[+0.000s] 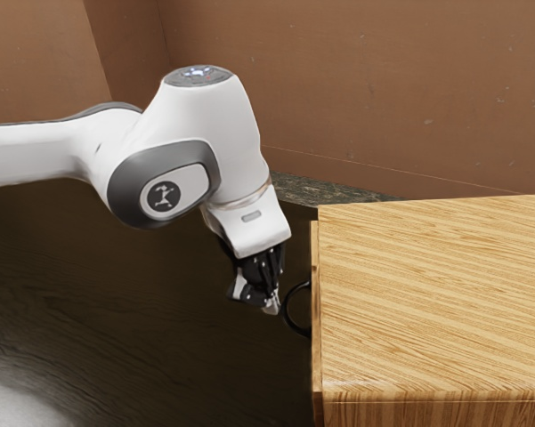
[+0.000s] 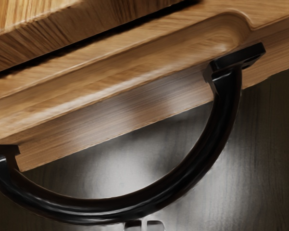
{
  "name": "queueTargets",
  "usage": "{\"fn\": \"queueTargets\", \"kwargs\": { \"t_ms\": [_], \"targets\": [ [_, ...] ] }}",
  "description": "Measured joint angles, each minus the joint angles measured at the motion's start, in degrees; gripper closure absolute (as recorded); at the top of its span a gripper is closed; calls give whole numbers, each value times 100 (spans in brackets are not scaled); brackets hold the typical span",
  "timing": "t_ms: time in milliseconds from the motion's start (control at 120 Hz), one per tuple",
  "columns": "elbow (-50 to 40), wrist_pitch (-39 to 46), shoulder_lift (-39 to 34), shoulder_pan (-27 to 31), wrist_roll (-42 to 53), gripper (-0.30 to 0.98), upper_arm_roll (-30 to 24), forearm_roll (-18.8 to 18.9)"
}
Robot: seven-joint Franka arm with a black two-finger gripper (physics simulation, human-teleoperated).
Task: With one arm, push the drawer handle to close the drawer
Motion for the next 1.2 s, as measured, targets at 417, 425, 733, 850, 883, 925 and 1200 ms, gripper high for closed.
{"fn": "queueTargets", "kwargs": {
  "t_ms": [417,425,733,850,883,925,1200],
  "targets": [
    [183,-58,-134,315,-100,77,-117,19],
    [184,-75,-157,359,-123,77,-116,19],
    [2027,-1316,548,1714,-2339,26,-107,478],
    [2888,-1600,1168,1039,-3086,15,866,905],
    [2956,-1661,1197,796,-3268,13,1239,973],
    [2998,-1724,1225,705,-3483,10,1463,1033],
    [3034,-1881,1307,397,-4612,3,1651,1162]
  ]
}}
